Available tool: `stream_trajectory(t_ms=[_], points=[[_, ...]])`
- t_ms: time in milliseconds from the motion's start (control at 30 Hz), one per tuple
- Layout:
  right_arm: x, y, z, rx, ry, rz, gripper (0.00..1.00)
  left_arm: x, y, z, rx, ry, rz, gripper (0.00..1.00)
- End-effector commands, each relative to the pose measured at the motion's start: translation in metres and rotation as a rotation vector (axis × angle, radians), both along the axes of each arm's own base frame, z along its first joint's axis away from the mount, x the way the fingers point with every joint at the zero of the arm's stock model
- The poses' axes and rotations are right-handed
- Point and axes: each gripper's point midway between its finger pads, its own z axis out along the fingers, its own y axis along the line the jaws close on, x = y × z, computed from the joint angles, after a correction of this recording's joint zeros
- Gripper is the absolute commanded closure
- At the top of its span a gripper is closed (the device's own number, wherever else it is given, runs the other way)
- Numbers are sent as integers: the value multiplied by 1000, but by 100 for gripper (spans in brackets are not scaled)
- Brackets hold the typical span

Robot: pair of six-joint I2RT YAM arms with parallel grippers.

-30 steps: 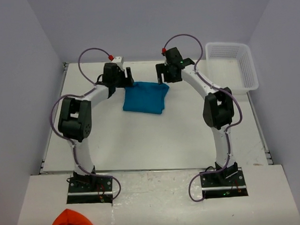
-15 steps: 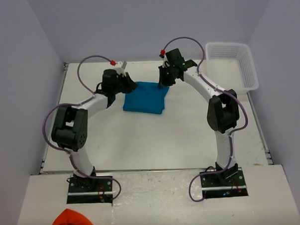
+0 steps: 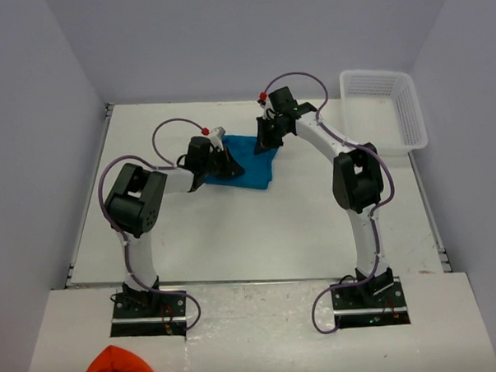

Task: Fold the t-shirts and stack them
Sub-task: Fold the long partially folded tshirt into a neat square

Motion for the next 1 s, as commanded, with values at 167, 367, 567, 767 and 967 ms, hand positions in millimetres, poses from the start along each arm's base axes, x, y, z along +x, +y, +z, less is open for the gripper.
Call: stream_trajectory(t_ms=[167, 367, 567, 767, 967], points=[[11, -5, 5, -14, -13, -32, 100, -45, 13, -32, 13, 127, 83, 100], [7, -7, 5, -22, -3, -34, 100, -80, 12, -45, 32, 164, 62, 100], [-8, -13, -12, -35, 31, -29, 100, -107, 11, -47, 27, 187, 45, 100], [-26, -22, -38, -64, 92, -52, 100, -125, 18, -28, 18, 169, 57, 100], [-26, -44, -63, -196, 154, -163, 100, -134, 17, 3, 15, 117, 60, 100]])
